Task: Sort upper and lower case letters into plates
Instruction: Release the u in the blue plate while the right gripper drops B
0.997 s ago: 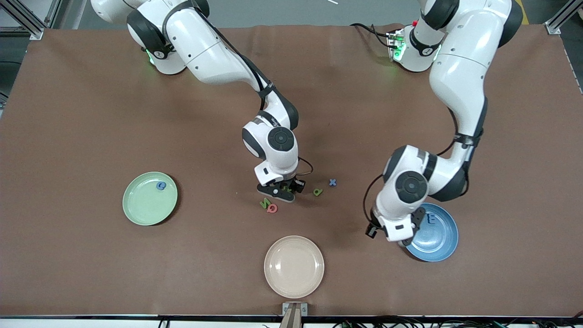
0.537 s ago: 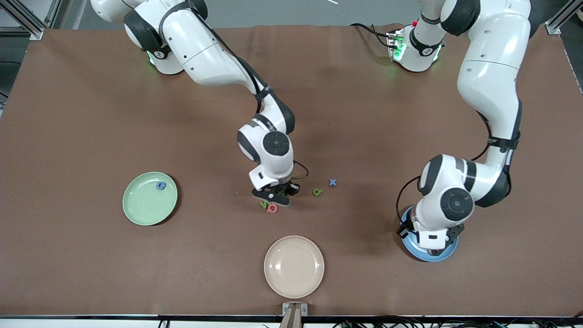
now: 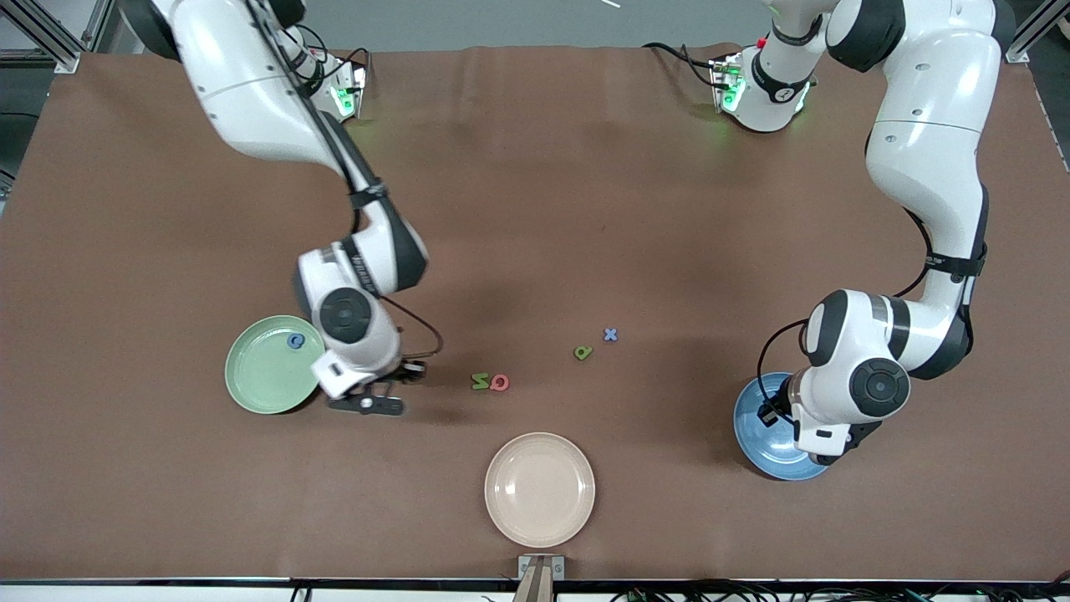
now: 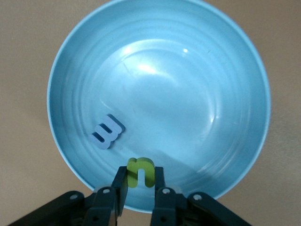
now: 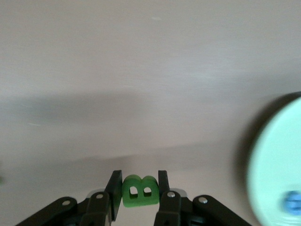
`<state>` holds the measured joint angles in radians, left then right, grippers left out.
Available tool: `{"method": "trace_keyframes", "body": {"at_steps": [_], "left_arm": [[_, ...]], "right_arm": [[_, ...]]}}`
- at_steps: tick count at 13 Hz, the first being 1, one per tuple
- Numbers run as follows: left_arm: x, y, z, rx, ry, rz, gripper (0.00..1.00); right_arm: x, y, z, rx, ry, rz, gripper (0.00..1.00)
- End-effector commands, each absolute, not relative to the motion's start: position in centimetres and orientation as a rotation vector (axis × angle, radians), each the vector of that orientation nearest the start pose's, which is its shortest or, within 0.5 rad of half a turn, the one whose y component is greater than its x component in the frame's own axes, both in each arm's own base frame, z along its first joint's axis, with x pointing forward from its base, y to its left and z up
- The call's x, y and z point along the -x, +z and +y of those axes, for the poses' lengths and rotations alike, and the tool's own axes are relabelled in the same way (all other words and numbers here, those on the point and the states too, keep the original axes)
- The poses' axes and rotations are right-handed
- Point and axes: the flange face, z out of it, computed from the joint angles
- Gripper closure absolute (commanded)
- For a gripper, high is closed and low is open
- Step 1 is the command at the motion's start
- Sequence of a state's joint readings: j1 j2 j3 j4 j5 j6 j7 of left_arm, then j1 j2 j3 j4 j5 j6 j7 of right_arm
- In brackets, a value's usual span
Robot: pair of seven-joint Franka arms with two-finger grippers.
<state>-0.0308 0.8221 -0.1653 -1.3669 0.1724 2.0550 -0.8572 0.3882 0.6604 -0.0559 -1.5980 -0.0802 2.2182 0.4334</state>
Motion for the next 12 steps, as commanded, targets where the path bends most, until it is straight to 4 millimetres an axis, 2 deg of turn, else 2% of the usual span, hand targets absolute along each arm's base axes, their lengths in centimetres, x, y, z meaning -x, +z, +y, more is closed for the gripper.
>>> {"method": "trace_keyframes", "body": {"at_steps": [1, 2, 4, 6, 7, 8, 10, 11, 12], "left_arm": [[-71.0, 22.8, -10.9, 2.924, 0.156, -0.914, 0.17], [-71.0, 23.1, -10.9, 2.925, 0.151, -0.913, 0.00], [-70.8, 23.9, -12.4, 2.930, 0.144, -0.916, 0.00], [-69.9, 25.0, -15.4, 2.945, 0.180, -0.912, 0.00], [-69.1, 25.6, -17.4, 2.963, 0.197, -0.905, 0.00], [-68.3, 25.6, -18.9, 2.967, 0.208, -0.915, 0.00], [-67.1, 26.0, -21.7, 2.972, 0.230, -0.947, 0.01], [-66.3, 26.0, -23.2, 2.980, 0.237, -0.926, 0.02], [-65.4, 26.0, -24.4, 2.996, 0.244, -0.893, 0.03]], "right_arm": [[-62.1, 23.1, 14.1, 3.215, 0.031, -0.098, 1.00], [-61.4, 21.8, 12.0, 3.208, 0.020, -0.140, 1.00], [-60.9, 20.4, 7.9, 3.199, 0.002, -0.181, 1.00], [-61.0, 20.1, 5.4, 3.197, 0.005, -0.204, 1.00], [-61.0, 20.1, 5.2, 3.195, 0.008, -0.208, 0.99], [-61.0, 20.1, 5.0, 3.192, 0.015, -0.194, 0.93], [-61.1, 20.3, 4.8, 3.192, 0.016, -0.188, 0.89], [-61.2, 20.5, 4.7, 3.191, 0.011, -0.182, 0.30], [-61.3, 20.9, 5.0, 3.183, 0.006, -0.173, 0.01]]}}
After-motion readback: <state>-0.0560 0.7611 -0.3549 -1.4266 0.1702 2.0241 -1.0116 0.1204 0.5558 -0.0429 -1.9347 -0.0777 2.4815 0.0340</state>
